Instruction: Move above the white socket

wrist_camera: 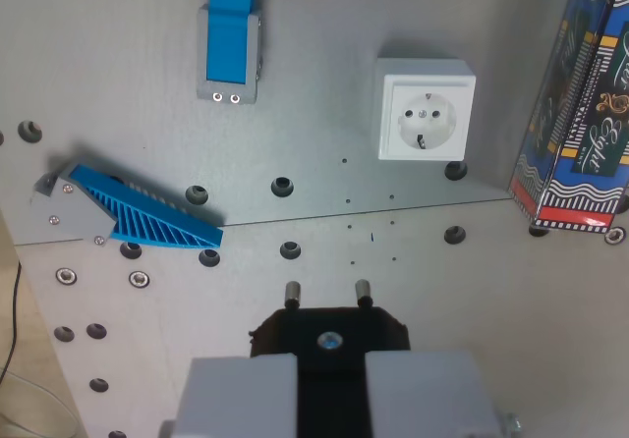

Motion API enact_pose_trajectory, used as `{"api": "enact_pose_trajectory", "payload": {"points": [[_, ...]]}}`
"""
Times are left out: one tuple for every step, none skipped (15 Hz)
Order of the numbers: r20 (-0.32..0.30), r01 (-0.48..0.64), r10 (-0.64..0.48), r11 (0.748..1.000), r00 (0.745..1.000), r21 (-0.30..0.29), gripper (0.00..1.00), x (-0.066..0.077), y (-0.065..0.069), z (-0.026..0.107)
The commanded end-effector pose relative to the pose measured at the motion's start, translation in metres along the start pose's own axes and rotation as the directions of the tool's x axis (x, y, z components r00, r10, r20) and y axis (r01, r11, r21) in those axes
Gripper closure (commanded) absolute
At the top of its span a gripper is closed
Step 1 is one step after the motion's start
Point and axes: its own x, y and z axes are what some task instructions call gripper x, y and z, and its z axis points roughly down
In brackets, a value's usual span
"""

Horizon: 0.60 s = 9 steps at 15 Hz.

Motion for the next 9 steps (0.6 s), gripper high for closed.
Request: {"api": "enact_pose_trajectory", "payload": {"points": [[-0.001,0.0,0.0,1.0,1.0,0.0,1.0,-0.0001,0.0,0.0],[-0.001,0.0,0.0,1.0,1.0,0.0,1.0,-0.0001,0.0,0.0],[-0.001,0.0,0.0,1.0,1.0,0.0,1.0,-0.0001,0.0,0.0],[-0.001,0.0,0.0,1.0,1.0,0.0,1.0,-0.0001,0.0001,0.0001],[-0.001,-0.001,0.001,1.0,1.0,0.0,1.0,-0.0002,0.0001,0.0002],[-0.002,-0.001,0.001,1.0,1.0,0.001,1.0,-0.0002,0.0002,0.0005],[-0.002,-0.002,0.002,1.0,1.0,0.001,1.0,-0.0003,0.0003,0.0009],[-0.002,-0.002,0.002,1.0,1.0,0.001,1.0,-0.0004,0.0005,0.0015],[-0.003,-0.002,0.002,1.0,1.0,0.001,1.0,-0.0005,0.0007,0.0023]]}}
